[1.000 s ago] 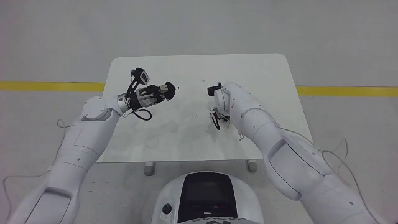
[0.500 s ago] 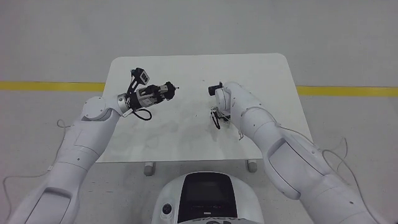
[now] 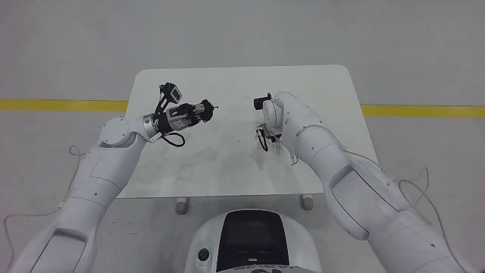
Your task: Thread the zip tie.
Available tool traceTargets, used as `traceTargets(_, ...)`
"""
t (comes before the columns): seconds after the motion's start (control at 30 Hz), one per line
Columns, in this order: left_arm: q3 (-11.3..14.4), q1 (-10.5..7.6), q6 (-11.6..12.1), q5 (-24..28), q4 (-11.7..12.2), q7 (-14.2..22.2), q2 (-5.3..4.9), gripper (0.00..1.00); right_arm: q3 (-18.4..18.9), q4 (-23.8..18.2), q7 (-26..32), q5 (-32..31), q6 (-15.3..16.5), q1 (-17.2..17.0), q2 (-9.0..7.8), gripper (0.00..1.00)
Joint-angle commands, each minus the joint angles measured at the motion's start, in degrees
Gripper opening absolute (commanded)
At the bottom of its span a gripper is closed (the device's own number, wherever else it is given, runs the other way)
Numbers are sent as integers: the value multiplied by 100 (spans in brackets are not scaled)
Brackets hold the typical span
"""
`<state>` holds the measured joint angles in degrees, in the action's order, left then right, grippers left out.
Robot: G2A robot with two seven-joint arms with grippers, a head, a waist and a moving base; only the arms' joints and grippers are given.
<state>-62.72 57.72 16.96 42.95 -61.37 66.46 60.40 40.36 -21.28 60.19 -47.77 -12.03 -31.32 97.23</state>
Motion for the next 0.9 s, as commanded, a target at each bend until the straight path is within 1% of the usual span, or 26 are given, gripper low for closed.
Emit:
traceTargets(0.0, 0, 0, 0, 0, 0, 0, 0, 0, 72, -139, 134, 29, 64, 9, -57, 0)
traceTargets(0.1, 0, 0, 0, 0, 0, 0, 0, 0, 197, -372, 394, 17, 175, 8, -186, 0)
traceTargets(0.2, 0, 0, 0, 0, 0, 0, 0, 0, 313, -715, 717, -68, 235, -59, -332, 0)
traceTargets(0.37, 0, 0, 0, 0, 0, 0, 0, 0, 554, -1474, 1273, -202, 336, -270, -586, 0)
traceTargets(0.7, 0, 0, 0, 0, 0, 0, 0, 0, 554, -1474, 1273, -202, 336, -270, -586, 0)
traceTargets(0.77, 0, 0, 0, 0, 0, 0, 0, 0, 800, -1617, 1044, 181, 475, -362, -629, 0)
traceTargets(0.8, 0, 0, 0, 0, 0, 0, 0, 0, 887, -1691, 957, 181, 497, -389, -675, 0)
traceTargets(0.87, 0, 0, 0, 0, 0, 0, 0, 0, 1205, -2081, 791, 400, 621, -598, -802, 0)
